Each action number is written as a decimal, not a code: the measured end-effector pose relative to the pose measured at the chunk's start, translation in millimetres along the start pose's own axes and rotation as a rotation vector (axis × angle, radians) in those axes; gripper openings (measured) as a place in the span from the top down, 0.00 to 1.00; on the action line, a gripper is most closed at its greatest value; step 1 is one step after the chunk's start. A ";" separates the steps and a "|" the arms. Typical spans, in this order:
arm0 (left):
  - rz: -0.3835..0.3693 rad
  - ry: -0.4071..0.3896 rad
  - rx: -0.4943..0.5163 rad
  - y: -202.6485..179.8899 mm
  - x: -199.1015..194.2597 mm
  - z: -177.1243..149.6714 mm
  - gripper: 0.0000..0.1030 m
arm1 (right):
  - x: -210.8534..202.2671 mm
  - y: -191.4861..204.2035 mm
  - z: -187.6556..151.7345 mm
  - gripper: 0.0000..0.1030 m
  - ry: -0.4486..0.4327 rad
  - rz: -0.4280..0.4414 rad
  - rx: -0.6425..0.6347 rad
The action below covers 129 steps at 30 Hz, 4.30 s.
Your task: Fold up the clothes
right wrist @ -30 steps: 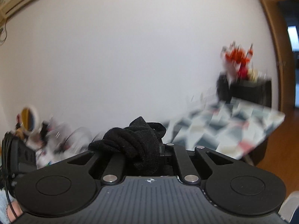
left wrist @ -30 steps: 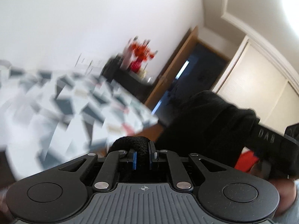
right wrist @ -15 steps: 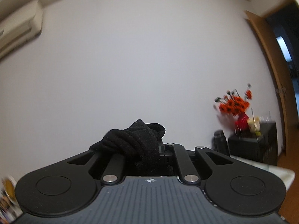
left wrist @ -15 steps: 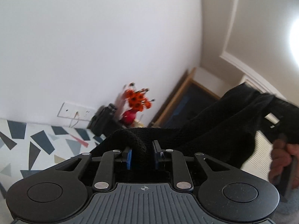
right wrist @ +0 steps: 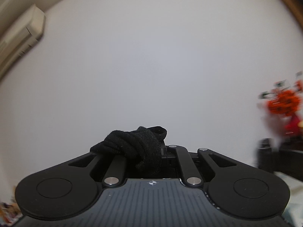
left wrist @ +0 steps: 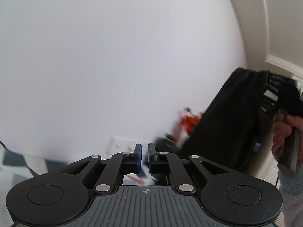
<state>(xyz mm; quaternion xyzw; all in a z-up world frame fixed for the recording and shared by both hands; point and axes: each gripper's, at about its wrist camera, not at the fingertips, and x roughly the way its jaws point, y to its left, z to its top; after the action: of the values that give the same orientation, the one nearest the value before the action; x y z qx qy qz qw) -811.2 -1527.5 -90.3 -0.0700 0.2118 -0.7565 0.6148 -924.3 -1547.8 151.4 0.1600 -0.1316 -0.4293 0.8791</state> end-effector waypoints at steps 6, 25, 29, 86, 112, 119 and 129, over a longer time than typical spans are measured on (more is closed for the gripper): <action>0.188 0.023 -0.052 -46.8 43.2 -28.7 0.61 | 68.2 -40.0 12.3 0.90 0.064 0.249 -0.046; 0.808 0.395 -0.269 29.8 89.9 -191.6 0.30 | 65.0 -255.6 -300.6 0.87 1.064 -0.042 -0.174; 0.825 0.447 -0.232 9.9 102.2 -209.5 0.27 | 47.2 -261.8 -295.6 0.77 1.040 -0.078 -0.187; 0.809 0.609 0.005 -25.8 140.3 -268.6 0.01 | -19.3 -284.2 -301.7 0.00 0.912 -0.279 -0.355; 0.800 0.608 0.017 -26.7 137.2 -269.3 0.01 | -22.1 -281.2 -304.5 0.00 0.880 -0.291 -0.353; 0.798 0.596 0.023 -27.7 135.6 -271.4 0.01 | -21.6 -281.0 -305.3 0.00 0.873 -0.282 -0.357; 0.767 0.625 0.039 -23.6 138.1 -268.9 0.01 | -10.3 -281.4 -301.7 0.00 0.934 -0.284 -0.353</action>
<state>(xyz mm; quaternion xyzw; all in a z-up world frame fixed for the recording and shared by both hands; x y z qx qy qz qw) -963.3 -1593.4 -344.2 0.2547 0.3826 -0.4642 0.7572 -1019.7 -1652.0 -236.3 0.2001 0.3721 -0.4429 0.7908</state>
